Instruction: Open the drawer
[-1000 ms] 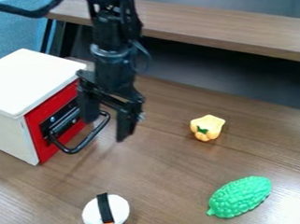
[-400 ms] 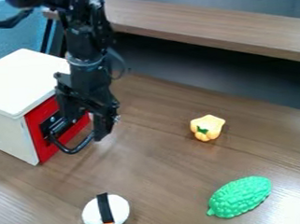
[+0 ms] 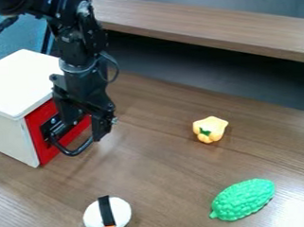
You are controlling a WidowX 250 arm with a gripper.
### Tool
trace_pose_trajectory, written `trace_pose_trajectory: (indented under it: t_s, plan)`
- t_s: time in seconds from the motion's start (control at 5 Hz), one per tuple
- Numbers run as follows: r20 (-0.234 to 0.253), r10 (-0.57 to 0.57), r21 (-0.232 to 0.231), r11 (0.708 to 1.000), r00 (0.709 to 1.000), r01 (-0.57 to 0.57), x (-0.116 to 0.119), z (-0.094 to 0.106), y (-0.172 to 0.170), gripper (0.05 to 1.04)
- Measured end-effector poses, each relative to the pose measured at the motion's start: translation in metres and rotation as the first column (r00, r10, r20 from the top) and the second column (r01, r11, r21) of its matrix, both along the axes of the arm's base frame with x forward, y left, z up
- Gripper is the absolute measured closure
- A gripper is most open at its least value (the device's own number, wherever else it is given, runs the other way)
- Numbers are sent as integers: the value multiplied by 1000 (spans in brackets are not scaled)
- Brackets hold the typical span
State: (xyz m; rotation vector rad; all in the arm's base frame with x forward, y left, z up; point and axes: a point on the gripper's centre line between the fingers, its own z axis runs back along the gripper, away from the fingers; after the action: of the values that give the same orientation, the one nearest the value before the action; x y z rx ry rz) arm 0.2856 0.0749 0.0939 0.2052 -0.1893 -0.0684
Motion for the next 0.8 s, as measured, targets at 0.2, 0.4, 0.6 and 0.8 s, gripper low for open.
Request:
trace_pose_trajectory:
  t_s: [0.2,0.4,0.6,0.8]
  plan:
    - [-9,27,1,1000,1000,-27,3,-13,6,85]
    - [-28,42,4,999,999,-42,4,-24,9,85]
    - [-38,45,-2,999,998,-45,10,-33,10,85]
    - [-55,43,-20,999,998,-44,16,-46,8,85]
